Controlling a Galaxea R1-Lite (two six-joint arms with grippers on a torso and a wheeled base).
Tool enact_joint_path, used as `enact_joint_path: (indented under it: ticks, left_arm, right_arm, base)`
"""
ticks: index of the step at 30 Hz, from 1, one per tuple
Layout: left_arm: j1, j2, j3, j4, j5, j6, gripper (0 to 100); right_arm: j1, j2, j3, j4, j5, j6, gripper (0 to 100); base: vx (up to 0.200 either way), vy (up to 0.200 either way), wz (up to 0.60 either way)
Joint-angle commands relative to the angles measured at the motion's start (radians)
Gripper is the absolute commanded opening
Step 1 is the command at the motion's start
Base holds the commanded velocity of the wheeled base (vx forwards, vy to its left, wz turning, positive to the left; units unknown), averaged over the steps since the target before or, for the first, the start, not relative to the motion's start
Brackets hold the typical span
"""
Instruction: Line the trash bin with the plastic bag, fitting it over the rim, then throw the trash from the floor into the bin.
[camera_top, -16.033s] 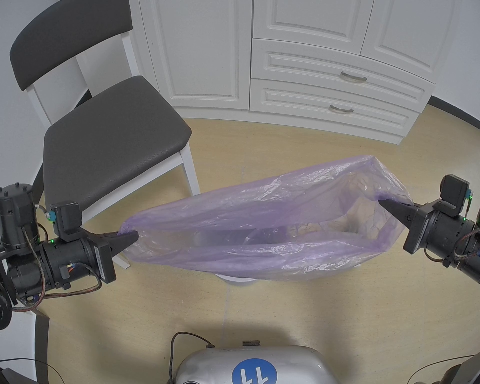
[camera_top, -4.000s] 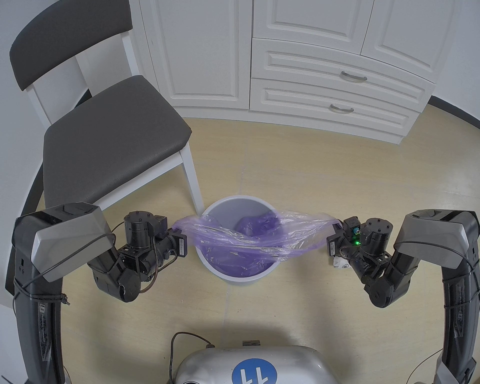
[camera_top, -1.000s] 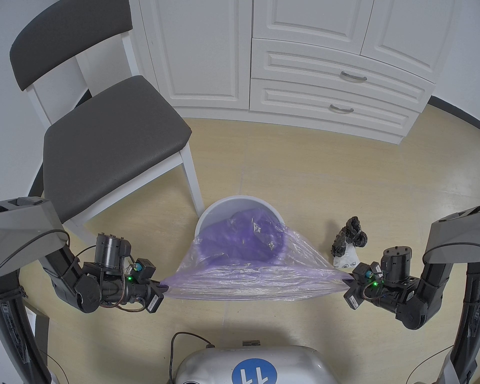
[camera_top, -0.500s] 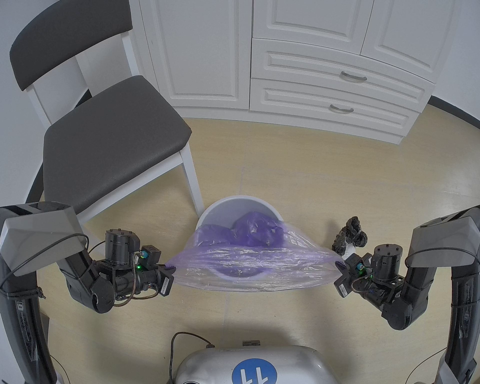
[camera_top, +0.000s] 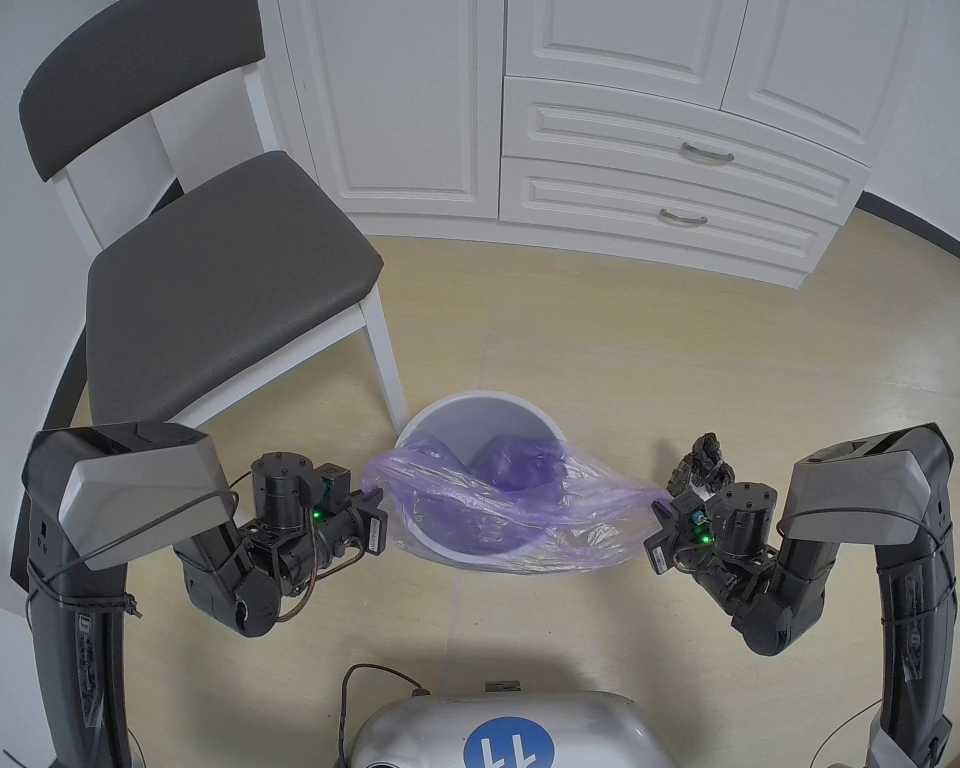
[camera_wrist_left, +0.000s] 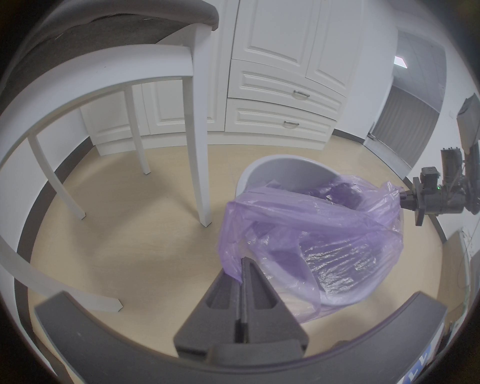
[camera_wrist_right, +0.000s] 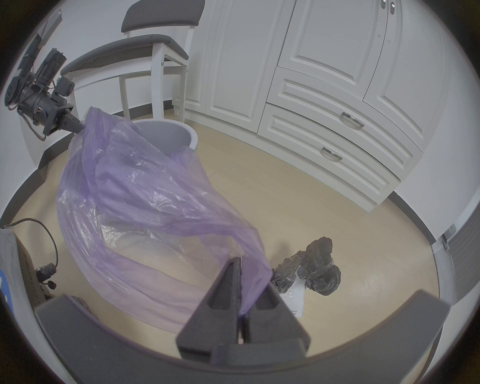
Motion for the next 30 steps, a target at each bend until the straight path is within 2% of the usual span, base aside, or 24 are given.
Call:
enact_joint_path:
  ticks: [1, 10, 13, 14, 30]
  left_arm:
    - [-0.009, 0.027, -0.019, -0.006, 0.01, -0.014, 0]
    - [0.029, -0.084, 0.056, 0.024, -0.004, 0.003, 0]
    - [0.032, -0.098, 0.067, 0.05, -0.004, 0.026, 0]
    - [0.035, -0.105, 0.076, 0.08, -0.006, 0.046, 0]
    - [0.049, -0.081, 0.045, 0.099, -0.001, 0.057, 0]
  right_arm:
    - [0.003, 0.009, -0.007, -0.018, -0.002, 0.001, 0]
    - [-0.012, 0.0, 0.058, -0.018, 0.009, -0.012, 0]
    - [-0.015, 0.0, 0.078, -0.018, 0.009, -0.035, 0]
    - [-0.023, 0.0, 0.087, -0.018, 0.01, -0.065, 0]
    - [-0.04, 0.006, 0.099, -0.018, 0.01, -0.111, 0]
  base:
    - [0.0, 0.0, 0.0]
    - [0.0, 0.0, 0.0]
    - [0.0, 0.0, 0.0]
    - [0.0, 0.0, 0.0]
    - [0.0, 0.0, 0.0]
